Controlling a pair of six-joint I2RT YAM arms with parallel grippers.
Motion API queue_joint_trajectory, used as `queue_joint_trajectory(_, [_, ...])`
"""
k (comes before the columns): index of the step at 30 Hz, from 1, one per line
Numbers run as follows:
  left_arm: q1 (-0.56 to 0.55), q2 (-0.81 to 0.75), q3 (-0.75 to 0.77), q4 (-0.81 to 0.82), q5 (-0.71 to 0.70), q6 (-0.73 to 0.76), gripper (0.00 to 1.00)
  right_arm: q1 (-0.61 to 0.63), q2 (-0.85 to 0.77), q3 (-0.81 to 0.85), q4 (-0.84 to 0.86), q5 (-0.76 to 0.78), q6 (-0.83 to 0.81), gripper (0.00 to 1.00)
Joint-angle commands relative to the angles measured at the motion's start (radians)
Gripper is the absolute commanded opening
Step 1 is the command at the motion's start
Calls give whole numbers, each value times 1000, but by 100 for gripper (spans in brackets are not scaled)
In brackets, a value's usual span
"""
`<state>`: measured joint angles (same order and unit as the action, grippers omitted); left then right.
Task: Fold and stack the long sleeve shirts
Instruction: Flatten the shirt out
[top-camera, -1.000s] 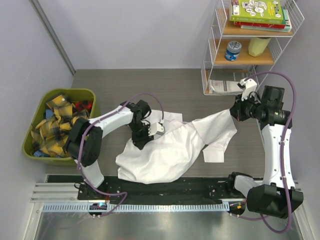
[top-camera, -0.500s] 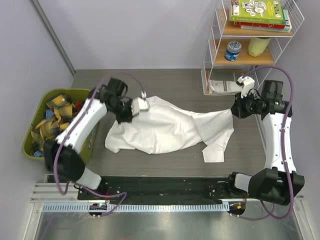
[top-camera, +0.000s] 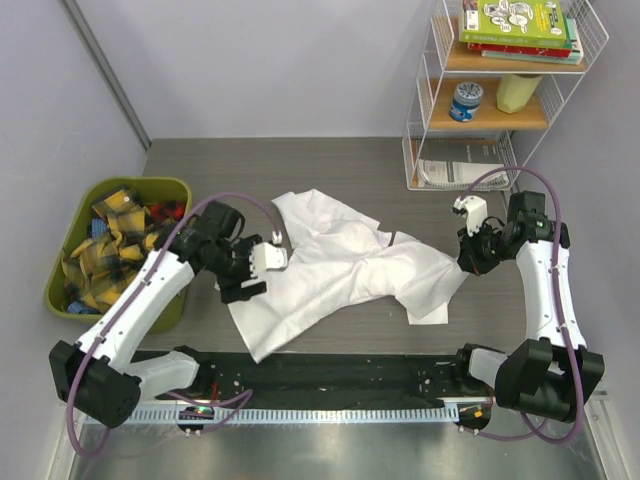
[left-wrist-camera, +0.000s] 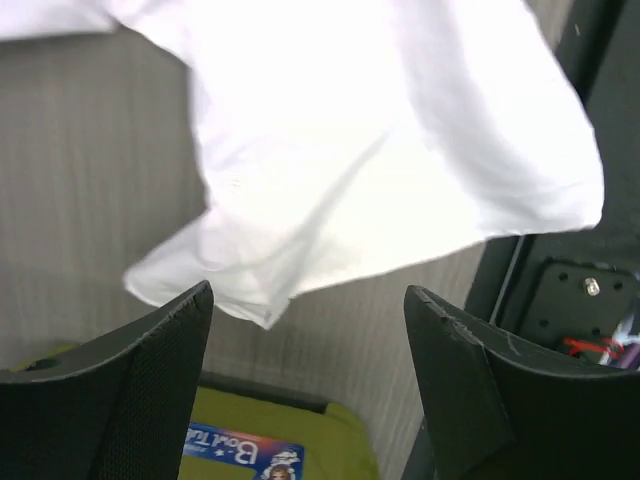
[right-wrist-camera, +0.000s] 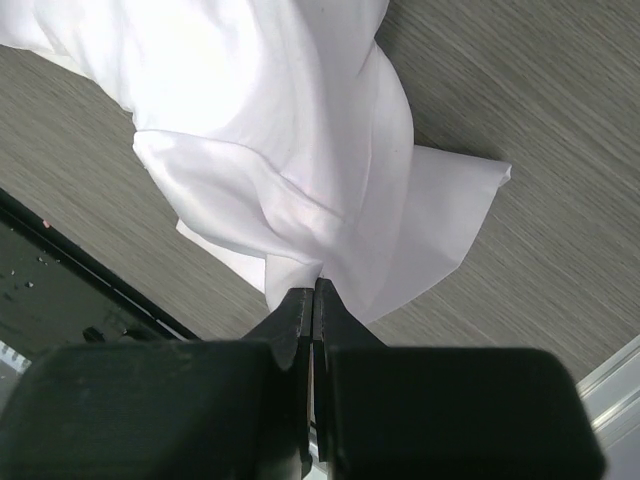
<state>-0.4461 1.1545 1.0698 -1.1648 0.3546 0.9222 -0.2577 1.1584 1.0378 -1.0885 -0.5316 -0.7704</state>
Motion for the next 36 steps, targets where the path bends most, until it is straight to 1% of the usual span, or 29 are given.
queue_joint_trajectory(1, [20, 59, 68, -12, 87, -80, 77, -3, -3, 5, 10, 10, -41, 1])
queue_joint_trajectory(3, [14, 74, 49, -36, 101, -83, 73, -3, -8, 5, 18, 5, -33, 1])
queue_joint_trajectory(5, [-28, 83, 13, -52, 84, -103, 70, -3, -8, 8, 21, 2, -24, 1])
queue_joint_trajectory(6, [-52, 83, -1, -53, 75, -130, 69, -3, -8, 8, 22, 4, -20, 1])
queue_joint_trajectory(7, [-118, 85, -20, -36, 61, -156, 69, -3, -6, 8, 24, -1, -10, 1])
queue_joint_trajectory(8, [-164, 82, -65, -6, 8, -181, 69, -3, -2, 11, 29, -7, -6, 1])
queue_joint_trajectory(9, [-218, 89, -95, 31, -56, -245, 69, -3, 3, 13, 33, -8, 0, 1])
queue_joint_trajectory(10, [-317, 103, -117, 104, -113, -270, 68, -3, 7, 13, 41, -10, 16, 1])
queue_joint_trajectory(11, [-350, 156, -129, 122, -193, -284, 66, -3, 17, 18, 53, -11, 20, 1])
queue_joint_trajectory(12, [-367, 193, -134, 140, -224, -307, 65, -3, 30, 19, 53, -13, 22, 1])
queue_joint_trajectory(14, [-368, 291, -111, 157, -284, -315, 57, -3, 44, 28, 55, -11, 28, 1])
queue_joint_trajectory(15, [-359, 369, -93, 163, -319, -312, 54, -3, 47, 31, 55, -13, 29, 1])
queue_joint_trajectory(17, [-310, 427, -80, 197, -345, -295, 52, -3, 46, 31, 55, -22, 33, 1])
queue_joint_trajectory(18, [-263, 473, -71, 226, -345, -280, 51, -3, 44, 28, 55, -24, 33, 1])
queue_joint_trajectory(19, [-238, 496, -38, 244, -379, -266, 48, -3, 46, 25, 59, -25, 34, 1])
queue_joint_trajectory(20, [-214, 522, -18, 269, -397, -257, 47, -3, 49, 18, 71, -28, 37, 1])
queue_joint_trajectory(21, [-157, 592, 14, 287, -414, -240, 46, -3, 52, 12, 81, -30, 49, 1])
queue_joint_trajectory(23, [-94, 661, 122, 315, -424, -236, 47, -3, 73, 2, 119, -34, 68, 1])
queue_joint_trajectory(24, [-33, 694, 166, 323, -424, -237, 48, -3, 83, 4, 133, -39, 88, 1])
queue_joint_trajectory(25, [-4, 753, 208, 324, -431, -241, 49, -3, 89, 5, 147, -42, 101, 1])
queue_joint_trajectory(26, [22, 770, 296, 323, -428, -259, 48, -3, 101, 16, 163, -47, 112, 1])
queue_joint_trajectory(27, [67, 778, 327, 324, -424, -269, 48, -3, 107, 24, 167, -63, 120, 1])
queue_joint_trajectory(29, [96, 746, 383, 315, -387, -281, 52, -3, 115, 50, 174, -76, 151, 1])
queue_joint_trajectory(31, [110, 679, 375, 234, -297, -246, 57, -3, 113, 62, 177, -85, 170, 1])
queue_joint_trajectory(32, [109, 583, 334, 205, -204, -228, 59, -3, 110, 71, 177, -88, 178, 1])
queue_joint_trajectory(33, [107, 535, 311, 171, -154, -182, 61, -3, 107, 74, 177, -93, 183, 1])
queue_joint_trajectory(34, [107, 490, 285, 109, -117, -163, 63, -3, 103, 74, 177, -102, 190, 1])
queue_joint_trajectory(35, [104, 402, 251, 91, -85, -154, 63, -3, 98, 71, 177, -103, 194, 1])
queue_joint_trajectory(36, [104, 368, 190, 70, -75, -131, 63, -3, 89, 68, 177, -105, 197, 1])
